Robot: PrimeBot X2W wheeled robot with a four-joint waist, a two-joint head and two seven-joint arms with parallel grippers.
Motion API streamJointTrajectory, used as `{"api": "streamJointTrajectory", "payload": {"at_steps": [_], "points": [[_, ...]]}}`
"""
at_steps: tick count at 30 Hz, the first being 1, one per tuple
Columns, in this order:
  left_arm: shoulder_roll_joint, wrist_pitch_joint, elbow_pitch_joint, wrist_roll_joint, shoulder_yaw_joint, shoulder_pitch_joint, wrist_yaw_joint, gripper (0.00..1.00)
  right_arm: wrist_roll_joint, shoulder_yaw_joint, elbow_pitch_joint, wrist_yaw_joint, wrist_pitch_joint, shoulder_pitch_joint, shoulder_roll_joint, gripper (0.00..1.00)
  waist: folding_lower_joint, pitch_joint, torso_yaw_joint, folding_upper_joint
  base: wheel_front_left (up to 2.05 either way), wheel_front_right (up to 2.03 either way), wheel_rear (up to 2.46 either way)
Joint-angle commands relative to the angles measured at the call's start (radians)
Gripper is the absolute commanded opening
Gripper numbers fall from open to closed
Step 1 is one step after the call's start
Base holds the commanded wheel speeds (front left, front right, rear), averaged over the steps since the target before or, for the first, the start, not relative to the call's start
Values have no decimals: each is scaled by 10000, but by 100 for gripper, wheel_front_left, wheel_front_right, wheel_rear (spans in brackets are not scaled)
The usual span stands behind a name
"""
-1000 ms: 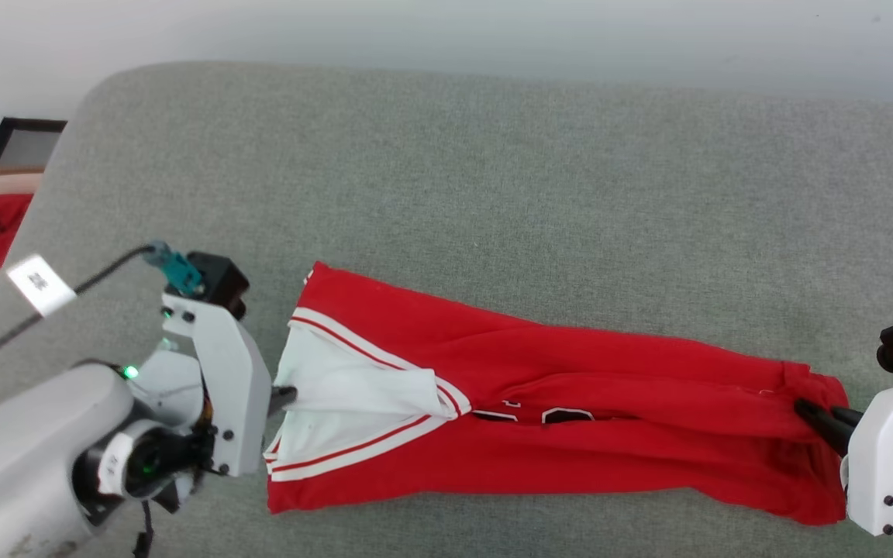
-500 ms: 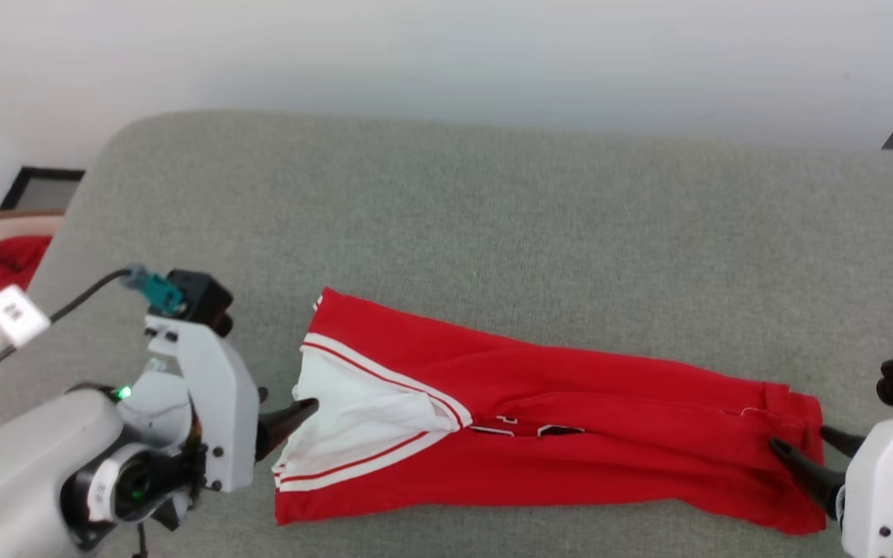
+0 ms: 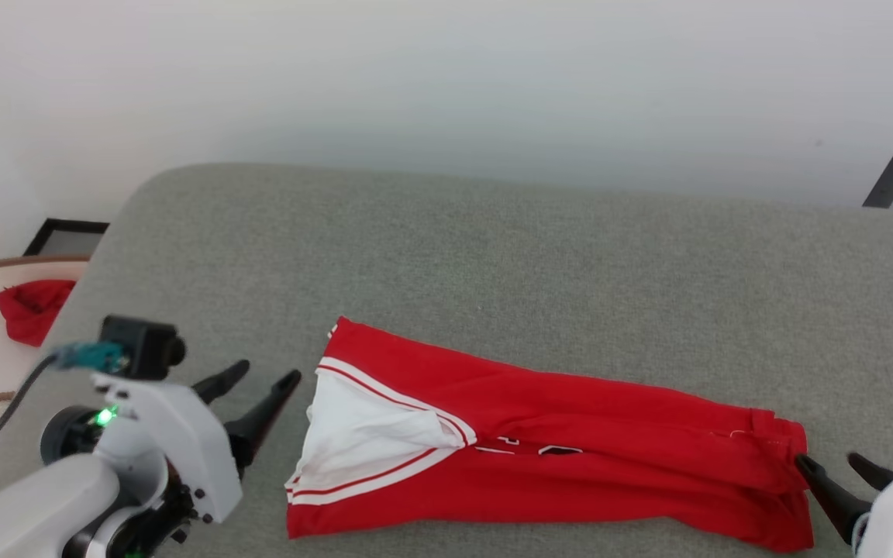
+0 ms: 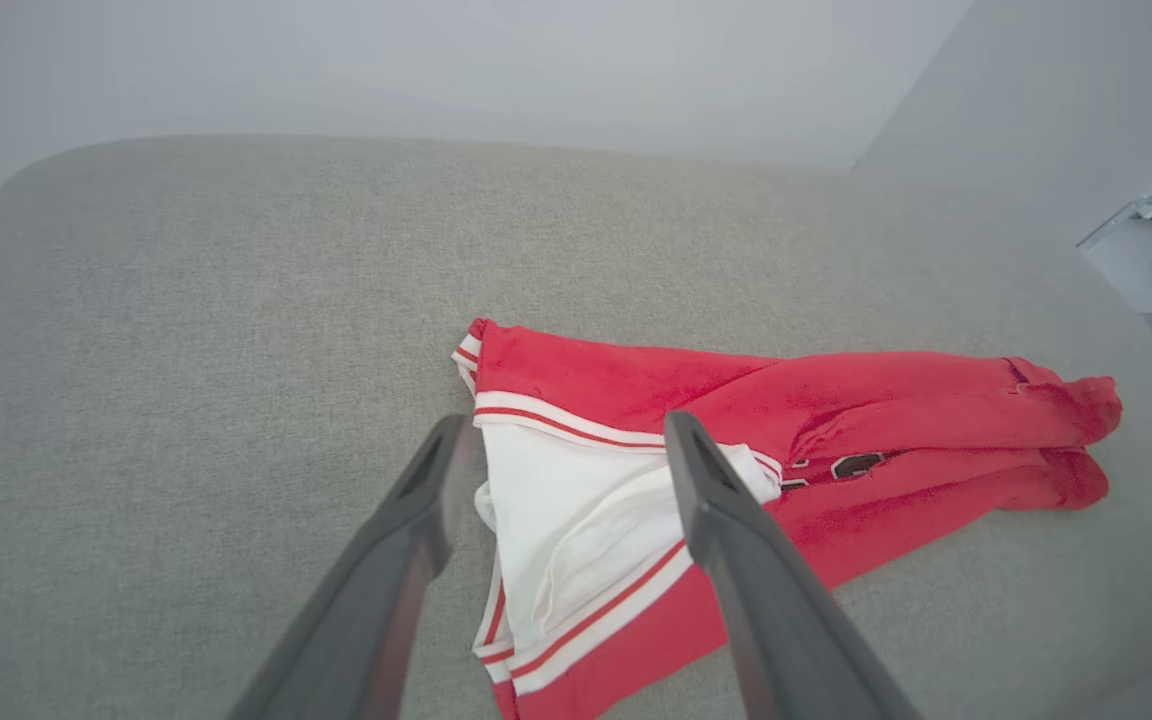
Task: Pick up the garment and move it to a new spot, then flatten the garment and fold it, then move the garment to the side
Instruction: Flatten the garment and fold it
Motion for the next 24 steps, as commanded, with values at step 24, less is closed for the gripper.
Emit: {"api": "streamJointTrajectory", "payload": {"at_steps": [24], "points": [[-3067,-2724,2009,4667,5749,4643,-1306,100,-559,-1494,1195,-1,16,564,808,100,0,-615,755,0,0,0,0]]}}
